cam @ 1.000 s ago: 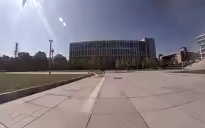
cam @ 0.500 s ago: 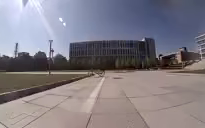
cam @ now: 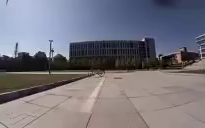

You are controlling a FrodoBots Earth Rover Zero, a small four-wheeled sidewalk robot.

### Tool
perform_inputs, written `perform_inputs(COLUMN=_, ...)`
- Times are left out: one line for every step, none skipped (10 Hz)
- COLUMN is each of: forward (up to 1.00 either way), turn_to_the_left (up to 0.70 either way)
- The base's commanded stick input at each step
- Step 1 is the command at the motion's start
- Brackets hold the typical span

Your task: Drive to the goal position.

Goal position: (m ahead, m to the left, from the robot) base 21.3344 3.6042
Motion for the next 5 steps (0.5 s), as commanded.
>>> perform_inputs(forward=0.06, turn_to_the_left=0.00)
perform_inputs(forward=0.06, turn_to_the_left=0.00)
perform_inputs(forward=0.06, turn_to_the_left=0.00)
perform_inputs(forward=0.06, turn_to_the_left=0.00)
perform_inputs(forward=0.06, turn_to_the_left=0.00)
